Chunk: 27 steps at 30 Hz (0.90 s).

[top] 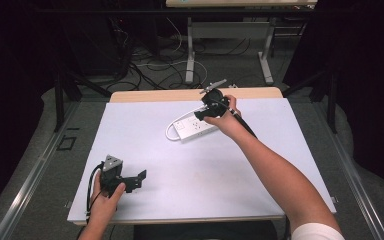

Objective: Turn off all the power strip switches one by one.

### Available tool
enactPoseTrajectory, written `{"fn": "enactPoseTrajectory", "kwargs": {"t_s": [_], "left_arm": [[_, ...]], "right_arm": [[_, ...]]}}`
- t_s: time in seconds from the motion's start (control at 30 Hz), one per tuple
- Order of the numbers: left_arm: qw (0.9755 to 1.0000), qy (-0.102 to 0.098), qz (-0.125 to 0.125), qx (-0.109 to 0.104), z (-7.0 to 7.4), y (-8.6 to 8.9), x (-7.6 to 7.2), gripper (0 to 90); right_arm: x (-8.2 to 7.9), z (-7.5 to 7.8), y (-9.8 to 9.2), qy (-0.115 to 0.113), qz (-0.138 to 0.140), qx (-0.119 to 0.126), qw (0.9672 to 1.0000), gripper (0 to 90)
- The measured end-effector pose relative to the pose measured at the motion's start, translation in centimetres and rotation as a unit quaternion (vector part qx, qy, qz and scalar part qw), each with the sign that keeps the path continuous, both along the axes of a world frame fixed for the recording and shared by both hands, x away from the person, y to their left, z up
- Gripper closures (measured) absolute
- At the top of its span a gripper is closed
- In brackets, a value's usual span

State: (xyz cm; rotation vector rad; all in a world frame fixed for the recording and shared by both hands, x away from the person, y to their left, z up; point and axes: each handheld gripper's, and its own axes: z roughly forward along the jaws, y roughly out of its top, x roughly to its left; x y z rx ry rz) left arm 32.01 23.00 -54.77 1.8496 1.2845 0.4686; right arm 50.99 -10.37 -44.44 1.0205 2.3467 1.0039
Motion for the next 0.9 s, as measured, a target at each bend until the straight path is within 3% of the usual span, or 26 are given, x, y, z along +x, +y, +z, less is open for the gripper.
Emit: {"fn": "enactPoseTrajectory", "kwargs": {"t_s": [0.2,0.33,0.43,0.47,0.67,0.73,0.9], "left_arm": [[1.0000,0.001,-0.001,0.001,0.0,0.0,0.0,0.6],[1.0000,0.001,-0.002,0.001,0.0,0.0,0.1,0.6],[1.0000,-0.003,0.000,-0.001,-0.1,0.0,0.1,0.6],[1.0000,-0.004,0.000,-0.002,-0.1,-0.1,0.1,0.6],[1.0000,-0.003,0.000,-0.002,-0.1,0.0,0.1,0.6],[1.0000,-0.003,0.000,-0.002,-0.1,0.0,0.1,0.6],[1.0000,-0.003,-0.001,-0.003,-0.1,0.0,0.1,0.6]], "right_arm": [[0.6,-0.6,0.3,0.004,-0.007,0.015,0.9999,39.9],[1.3,-1.0,0.5,0.023,-0.012,0.017,0.9995,41.3],[1.7,-1.3,0.6,0.023,-0.008,0.024,0.9994,41.3],[2.1,-1.4,0.6,0.029,-0.011,0.015,0.9994,41.5],[3.0,-1.5,1.0,0.009,-0.011,-0.005,0.9999,41.5],[3.2,-1.7,1.2,0.012,-0.015,0.005,0.9998,41.4],[3.8,-2.5,1.5,0.015,-0.028,0.002,0.9995,41.5]]}}
